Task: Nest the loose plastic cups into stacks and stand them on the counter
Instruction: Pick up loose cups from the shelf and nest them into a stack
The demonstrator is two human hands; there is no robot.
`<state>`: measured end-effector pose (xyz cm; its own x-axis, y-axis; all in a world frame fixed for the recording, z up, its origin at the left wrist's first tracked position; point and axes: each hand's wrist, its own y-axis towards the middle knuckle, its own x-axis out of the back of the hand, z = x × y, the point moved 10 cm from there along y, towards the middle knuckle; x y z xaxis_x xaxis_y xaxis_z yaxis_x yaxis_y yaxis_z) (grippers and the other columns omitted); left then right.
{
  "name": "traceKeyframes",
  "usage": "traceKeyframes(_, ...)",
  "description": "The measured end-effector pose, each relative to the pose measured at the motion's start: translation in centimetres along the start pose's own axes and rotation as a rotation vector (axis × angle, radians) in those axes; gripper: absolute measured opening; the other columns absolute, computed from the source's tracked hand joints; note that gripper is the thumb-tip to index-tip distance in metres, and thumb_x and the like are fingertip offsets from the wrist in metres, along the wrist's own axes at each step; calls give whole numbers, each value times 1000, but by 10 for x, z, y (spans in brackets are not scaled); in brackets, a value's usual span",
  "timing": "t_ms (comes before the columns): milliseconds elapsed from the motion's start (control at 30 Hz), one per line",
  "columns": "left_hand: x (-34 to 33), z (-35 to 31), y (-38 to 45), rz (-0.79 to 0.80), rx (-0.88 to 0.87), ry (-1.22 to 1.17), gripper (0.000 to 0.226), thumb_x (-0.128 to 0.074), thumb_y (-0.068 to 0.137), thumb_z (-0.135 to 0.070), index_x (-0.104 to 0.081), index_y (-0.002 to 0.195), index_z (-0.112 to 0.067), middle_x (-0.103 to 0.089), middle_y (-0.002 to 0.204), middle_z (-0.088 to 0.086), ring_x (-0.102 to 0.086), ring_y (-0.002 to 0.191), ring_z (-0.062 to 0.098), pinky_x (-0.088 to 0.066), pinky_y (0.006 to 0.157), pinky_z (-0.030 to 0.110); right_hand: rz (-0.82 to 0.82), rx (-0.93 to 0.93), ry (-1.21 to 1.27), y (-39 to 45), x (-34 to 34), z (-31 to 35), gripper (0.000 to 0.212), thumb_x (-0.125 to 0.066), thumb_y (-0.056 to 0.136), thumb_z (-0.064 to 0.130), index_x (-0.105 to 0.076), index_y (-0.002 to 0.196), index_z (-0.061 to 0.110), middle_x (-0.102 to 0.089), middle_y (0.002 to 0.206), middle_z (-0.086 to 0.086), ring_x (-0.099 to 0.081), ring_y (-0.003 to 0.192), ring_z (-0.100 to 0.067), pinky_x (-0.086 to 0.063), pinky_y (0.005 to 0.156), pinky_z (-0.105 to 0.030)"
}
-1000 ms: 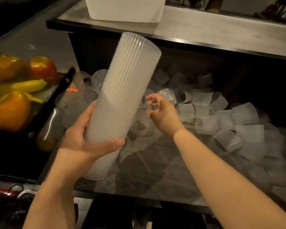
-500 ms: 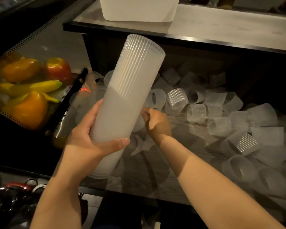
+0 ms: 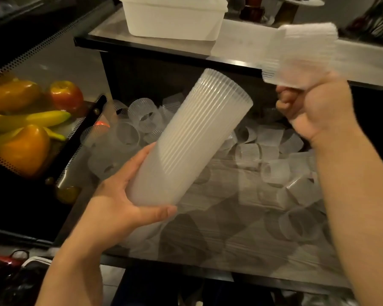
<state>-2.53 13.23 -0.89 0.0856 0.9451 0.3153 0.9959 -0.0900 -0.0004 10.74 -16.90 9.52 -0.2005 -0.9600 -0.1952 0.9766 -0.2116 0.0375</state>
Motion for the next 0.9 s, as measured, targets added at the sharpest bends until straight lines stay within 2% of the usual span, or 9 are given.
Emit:
traceKeyframes(67, -4, -2, 0, 25, 3, 22, 102, -85, 37, -62, -38, 126, -78, -51, 122, -39, -54, 108, -9, -51, 87, 30, 192, -114, 87, -4, -13, 6, 40, -32, 98, 9, -69, 85, 19, -55, 59, 0, -45, 47, -8, -36, 45, -20)
traceKeyframes(133, -6, -5, -1, 46, 1, 37, 104, -85, 38, -63, -36, 128, -77, -50, 124, -36, -54, 113, -3, -52, 92, 35, 352, -179, 16, -11, -24, 3, 50, -30, 101, 10, -72, 76, 20, -55, 63, 0, -45, 48, -8, -37, 45, -19)
traceKeyframes(267, -8, -13, -2, 72, -24, 70, 102, -84, 40, -64, -35, 128, -78, -48, 123, -39, -52, 107, -10, -53, 89, 35, 495, -143, -218, -19, -37, -1, 19, -35, 96, 4, -54, 98, 5, -46, 68, -4, -39, 46, -10, -28, 42, -22)
traceKeyframes(367, -9, -15, -3, 91, -30, 95, 102, -84, 41, -63, -34, 128, -78, -47, 125, -39, -52, 106, -11, -53, 89, 35, 511, -120, -355, -21, -39, -1, 19, -35, 95, 0, -52, 104, 5, -38, 66, -10, -34, 45, -13, -26, 41, -23)
traceKeyframes(567, -6, -16, -5, 77, -38, 99, 102, -85, 40, -62, -37, 128, -77, -50, 125, -38, -53, 108, -11, -51, 89, 33, 489, -58, -472, -27, -45, 7, 22, -46, 93, -4, -52, 73, 3, -35, 63, -10, -32, 49, -15, -26, 44, -25)
traceKeyframes(667, -5, -13, -5, 73, -29, 92, 102, -85, 39, -62, -38, 128, -77, -51, 124, -38, -54, 108, -10, -51, 90, 33, 512, -48, -527, -28, -49, 7, 12, -54, 92, -2, -55, 86, -12, -35, 72, -16, -30, 56, -21, -27, 46, -27)
traceKeyframes(733, -5, -11, -5, 77, -25, 89, 103, -85, 38, -62, -38, 129, -77, -51, 124, -38, -53, 108, -10, -51, 89, 30, 531, -67, -540, -27, -50, 4, 24, -56, 92, -1, -50, 99, -23, -41, 89, -19, -28, 62, -28, -28, 48, -28)
traceKeyframes(833, -5, -9, -5, 87, -22, 75, 103, -86, 38, -61, -38, 127, -77, -51, 123, -39, -53, 108, -11, -50, 88, 28, 556, -80, -512, -26, -50, 3, 32, -59, 90, 2, -47, 104, -24, -42, 95, -18, -29, 62, -26, -30, 50, -29)
traceKeyframes(900, -5, -9, -5, 91, -24, 65, 102, -86, 38, -60, -39, 127, -77, -52, 125, -38, -54, 110, -10, -50, 90, 29, 582, -104, -474, -26, -51, 1, 34, -61, 87, 7, -51, 107, -20, -40, 87, -17, -30, 60, -23, -30, 49, -29)
